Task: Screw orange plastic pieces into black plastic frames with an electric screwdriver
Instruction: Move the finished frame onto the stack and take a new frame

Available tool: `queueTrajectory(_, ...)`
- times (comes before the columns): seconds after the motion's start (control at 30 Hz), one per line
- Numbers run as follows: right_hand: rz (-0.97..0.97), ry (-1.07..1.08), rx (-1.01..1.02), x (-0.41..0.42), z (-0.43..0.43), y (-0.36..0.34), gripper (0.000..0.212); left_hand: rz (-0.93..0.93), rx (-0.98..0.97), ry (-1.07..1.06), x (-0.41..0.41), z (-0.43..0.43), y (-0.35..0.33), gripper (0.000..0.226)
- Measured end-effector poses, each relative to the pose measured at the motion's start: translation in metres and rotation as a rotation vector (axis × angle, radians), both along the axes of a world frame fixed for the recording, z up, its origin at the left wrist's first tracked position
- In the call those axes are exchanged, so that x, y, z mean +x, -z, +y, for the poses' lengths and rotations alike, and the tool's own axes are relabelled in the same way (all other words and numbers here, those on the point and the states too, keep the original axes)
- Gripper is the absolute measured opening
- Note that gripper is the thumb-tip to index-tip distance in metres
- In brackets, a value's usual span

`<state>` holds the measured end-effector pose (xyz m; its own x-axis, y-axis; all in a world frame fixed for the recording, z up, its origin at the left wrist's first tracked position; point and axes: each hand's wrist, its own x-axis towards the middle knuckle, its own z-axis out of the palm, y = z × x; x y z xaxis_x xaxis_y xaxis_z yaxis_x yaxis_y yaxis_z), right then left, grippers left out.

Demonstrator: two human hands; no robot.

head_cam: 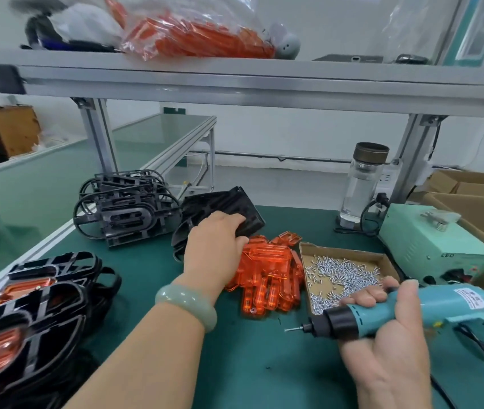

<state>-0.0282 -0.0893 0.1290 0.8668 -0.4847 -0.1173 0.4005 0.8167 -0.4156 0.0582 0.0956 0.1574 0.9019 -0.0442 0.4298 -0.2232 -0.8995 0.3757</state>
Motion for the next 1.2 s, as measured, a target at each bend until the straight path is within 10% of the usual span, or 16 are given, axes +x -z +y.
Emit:
queueTrajectory(0.63,-0.025,0.023,0.018,-0.007,-0.012,-0.005,0.022,0.376,0.128,0.311,-0.139,0.029,0.055,0.062)
queueTrajectory(0.77,-0.033,0.003,0.009,-0.007,-0.013,-0.005,0.027,0.103,-0.214,0.045,-0.143,0.032,0.053,0.041)
queueTrajectory(0.93,-0.025,-0.018,-0.021,-0.008,-0.012,-0.005,0.023,0.411,-0.178,-0.263,-0.135,0.024,0.046,0.095)
queueTrajectory(1.2,-0.008,-0.037,-0.01,-0.01,-0.01,-0.003,0.023,0.52,-0.212,-0.225,-0.13,0.029,0.046,0.074)
